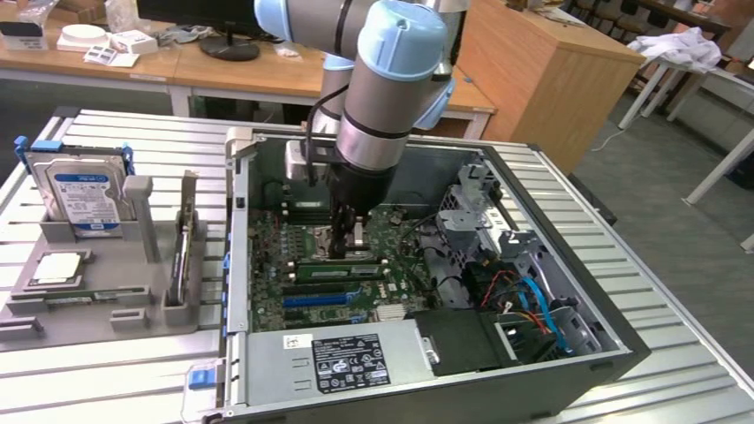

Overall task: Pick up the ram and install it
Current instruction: 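Press down the ram until it locks into place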

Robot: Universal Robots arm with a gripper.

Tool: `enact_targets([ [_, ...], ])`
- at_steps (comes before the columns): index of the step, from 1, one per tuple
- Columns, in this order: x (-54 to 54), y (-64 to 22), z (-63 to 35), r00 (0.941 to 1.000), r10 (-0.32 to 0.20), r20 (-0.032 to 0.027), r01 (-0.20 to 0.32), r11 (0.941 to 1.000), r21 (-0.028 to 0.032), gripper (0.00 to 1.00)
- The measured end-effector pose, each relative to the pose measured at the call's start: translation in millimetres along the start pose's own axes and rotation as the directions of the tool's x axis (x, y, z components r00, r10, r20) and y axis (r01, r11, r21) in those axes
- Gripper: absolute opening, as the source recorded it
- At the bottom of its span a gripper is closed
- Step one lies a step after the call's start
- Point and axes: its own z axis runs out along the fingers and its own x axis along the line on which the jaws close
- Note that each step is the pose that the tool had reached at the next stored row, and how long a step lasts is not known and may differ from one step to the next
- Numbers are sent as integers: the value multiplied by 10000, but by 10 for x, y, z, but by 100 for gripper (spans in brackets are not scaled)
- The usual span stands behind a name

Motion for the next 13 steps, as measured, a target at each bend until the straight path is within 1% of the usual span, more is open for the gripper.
enact_targets([
  [4, 1, 1, 2, 10000, 2, -1, -2, 10000, -1, 11],
  [13, 2, -2, 60, 10000, 2, 1, -2, 10000, 0, 11],
])
